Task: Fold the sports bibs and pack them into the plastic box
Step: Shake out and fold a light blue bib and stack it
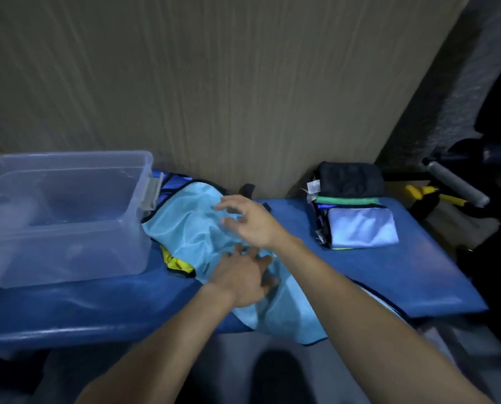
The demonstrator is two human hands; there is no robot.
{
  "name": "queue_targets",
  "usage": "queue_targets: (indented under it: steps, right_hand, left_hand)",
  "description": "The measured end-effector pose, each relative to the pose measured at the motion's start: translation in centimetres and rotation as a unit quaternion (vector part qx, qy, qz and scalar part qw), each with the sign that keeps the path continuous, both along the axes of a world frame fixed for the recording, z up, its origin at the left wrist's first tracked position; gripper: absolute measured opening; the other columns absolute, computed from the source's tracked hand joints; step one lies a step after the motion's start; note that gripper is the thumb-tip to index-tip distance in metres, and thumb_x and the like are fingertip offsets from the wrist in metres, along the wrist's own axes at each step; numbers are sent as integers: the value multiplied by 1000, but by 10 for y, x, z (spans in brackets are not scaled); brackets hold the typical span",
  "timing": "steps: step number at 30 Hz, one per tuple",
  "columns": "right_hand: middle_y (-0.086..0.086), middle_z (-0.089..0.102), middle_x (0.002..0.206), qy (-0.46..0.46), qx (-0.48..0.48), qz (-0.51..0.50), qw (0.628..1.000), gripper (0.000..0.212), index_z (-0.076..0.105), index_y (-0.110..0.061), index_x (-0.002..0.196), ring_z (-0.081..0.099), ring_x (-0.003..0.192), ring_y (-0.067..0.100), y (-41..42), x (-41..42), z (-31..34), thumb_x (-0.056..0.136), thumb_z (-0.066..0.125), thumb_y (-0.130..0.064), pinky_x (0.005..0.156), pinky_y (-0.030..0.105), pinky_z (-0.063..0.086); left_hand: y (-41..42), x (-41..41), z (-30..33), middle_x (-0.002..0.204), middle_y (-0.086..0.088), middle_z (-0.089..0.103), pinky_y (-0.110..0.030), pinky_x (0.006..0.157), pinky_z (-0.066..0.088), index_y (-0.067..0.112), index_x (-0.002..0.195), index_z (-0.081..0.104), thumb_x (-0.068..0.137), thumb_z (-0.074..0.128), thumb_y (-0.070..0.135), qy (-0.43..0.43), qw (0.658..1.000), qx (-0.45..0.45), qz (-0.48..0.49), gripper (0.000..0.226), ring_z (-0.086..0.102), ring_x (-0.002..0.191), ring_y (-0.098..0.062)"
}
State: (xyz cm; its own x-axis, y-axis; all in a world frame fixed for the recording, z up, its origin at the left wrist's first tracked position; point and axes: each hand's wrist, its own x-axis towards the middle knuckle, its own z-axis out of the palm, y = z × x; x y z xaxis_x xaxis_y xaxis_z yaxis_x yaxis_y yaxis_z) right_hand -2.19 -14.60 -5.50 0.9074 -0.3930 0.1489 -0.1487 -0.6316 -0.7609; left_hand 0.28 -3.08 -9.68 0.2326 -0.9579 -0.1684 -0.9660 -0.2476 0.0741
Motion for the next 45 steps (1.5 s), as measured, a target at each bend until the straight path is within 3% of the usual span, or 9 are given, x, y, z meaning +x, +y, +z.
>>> queue_targets:
  steps: [3,7,16,20,25,28,35,39,45]
  right_hand:
    - [7,67,120,-8,-132,-47,990,23,72,-9,111,62,111,20,-9,-78,-15,89,68,-8,91,4,34]
    - [4,64,108,90,-190,-121,970,23,70,-14,105,61,101,26,-30,-178,-35,83,66,-18,89,33,48]
    - [-7,72,81,168,-103,-264,944,14,72,-21,88,67,80,17,-67,-295,-44,83,78,-32,79,38,55]
    - [-5,65,59,215,-78,-324,918,39,60,-19,67,63,67,19,-71,-328,-56,84,74,-52,68,35,53]
    - [-13,67,78,314,104,-271,904,42,64,-27,84,62,74,3,-62,-361,-73,77,75,-68,69,22,49]
    - [-11,73,113,202,255,-289,901,56,69,-24,121,68,101,4,-54,-368,-93,76,85,-51,92,27,54]
    - [-2,74,120,43,450,-311,836,50,68,-24,126,67,113,17,-34,-368,-112,80,83,-37,97,37,49]
    - [29,67,123,-44,497,-332,800,66,66,1,122,65,106,35,-20,-361,-132,74,91,-35,102,49,51]
    - [23,74,108,-96,436,-384,808,27,70,-3,109,72,91,37,-9,-366,-125,88,77,-18,89,62,53]
  left_hand:
    - [-14,-19,9,151,-10,40,-48,106,37,19,148,43,99,45,53,-27,1000,7,-6,60,36,136,-33]
    - [-28,-33,14,135,-5,40,-45,91,45,16,137,43,93,52,36,-21,999,5,-34,49,41,124,-30]
    - [-48,-48,15,145,-8,38,-47,99,44,24,139,45,103,28,61,1,999,34,19,54,41,125,-38]
    - [-48,-53,8,144,-6,35,-46,97,45,25,143,38,102,29,63,-12,999,23,29,57,39,124,-36]
    - [-47,-61,-2,144,-8,34,-48,94,46,21,144,36,104,29,57,-20,999,-1,44,54,37,124,-37]
    - [-46,-60,-6,143,-8,34,-48,93,47,21,145,34,105,28,56,-15,999,-3,47,54,35,124,-37]
    - [-47,-61,-10,141,-7,32,-47,90,48,21,146,33,105,26,56,-19,998,-6,54,55,34,123,-35]
    - [-45,-62,-10,139,-7,33,-47,91,48,20,144,34,105,25,56,-17,998,-6,55,54,34,122,-34]
    - [-42,-63,-7,141,-6,34,-45,89,48,20,145,36,104,25,57,-17,997,-18,71,57,36,124,-33]
